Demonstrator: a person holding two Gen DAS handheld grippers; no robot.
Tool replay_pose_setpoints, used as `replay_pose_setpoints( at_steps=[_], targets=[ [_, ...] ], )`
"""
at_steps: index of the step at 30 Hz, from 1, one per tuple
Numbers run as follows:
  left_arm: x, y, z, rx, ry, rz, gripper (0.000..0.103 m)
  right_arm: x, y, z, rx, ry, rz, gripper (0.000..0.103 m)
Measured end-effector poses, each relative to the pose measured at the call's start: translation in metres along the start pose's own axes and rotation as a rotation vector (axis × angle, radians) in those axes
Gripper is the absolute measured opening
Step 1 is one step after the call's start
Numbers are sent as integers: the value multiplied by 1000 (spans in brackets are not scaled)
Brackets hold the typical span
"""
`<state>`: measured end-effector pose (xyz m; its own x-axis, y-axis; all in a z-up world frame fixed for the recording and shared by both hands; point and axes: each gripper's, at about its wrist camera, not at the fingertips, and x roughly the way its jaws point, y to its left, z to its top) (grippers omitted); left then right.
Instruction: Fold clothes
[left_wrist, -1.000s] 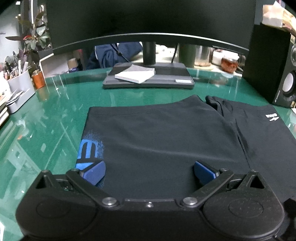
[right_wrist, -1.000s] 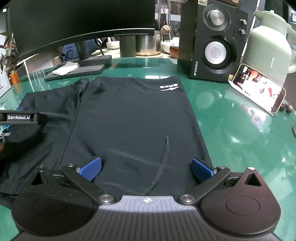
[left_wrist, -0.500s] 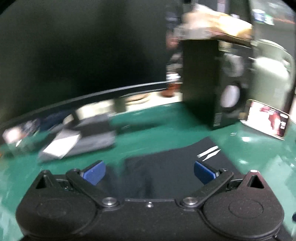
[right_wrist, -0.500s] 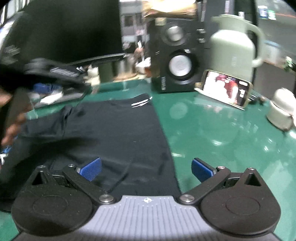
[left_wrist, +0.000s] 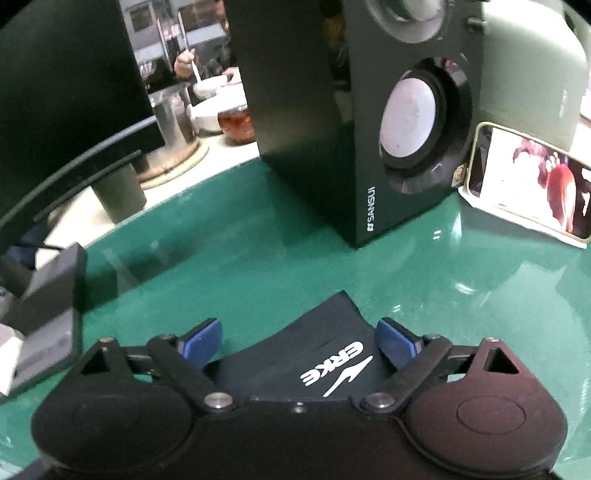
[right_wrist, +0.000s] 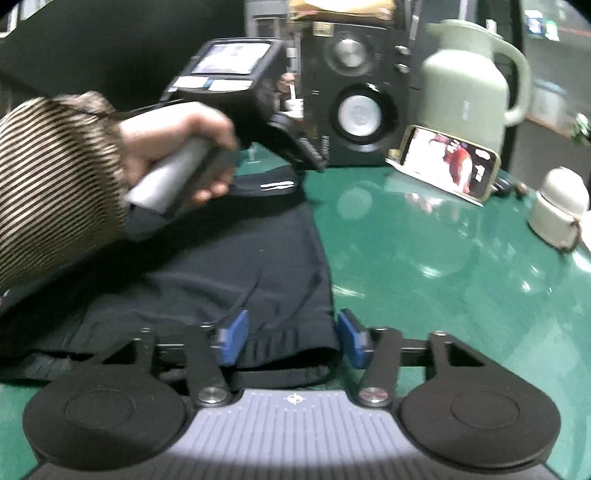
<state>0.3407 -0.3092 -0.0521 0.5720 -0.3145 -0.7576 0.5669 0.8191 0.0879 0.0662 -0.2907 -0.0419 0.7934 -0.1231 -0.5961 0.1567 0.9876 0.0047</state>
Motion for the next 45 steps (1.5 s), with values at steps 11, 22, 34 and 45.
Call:
replay_pose_setpoints(
  at_steps=[11,22,34,45],
  targets=[
    [-18,-1,6,-26,-71,-149,7,-15,-7,-1,12,-62,38,12],
    [-82,46,9,-114,-231,-225,7,-57,10,15,-101,-186,102,11],
    [-159,158,-36,-196,-345,-224,7,-71,102,25,-345,-215,256,11],
    [-185,244,-94,-276,-368,-204,7,-67,191,25,-551,-159,367,11]
  ],
)
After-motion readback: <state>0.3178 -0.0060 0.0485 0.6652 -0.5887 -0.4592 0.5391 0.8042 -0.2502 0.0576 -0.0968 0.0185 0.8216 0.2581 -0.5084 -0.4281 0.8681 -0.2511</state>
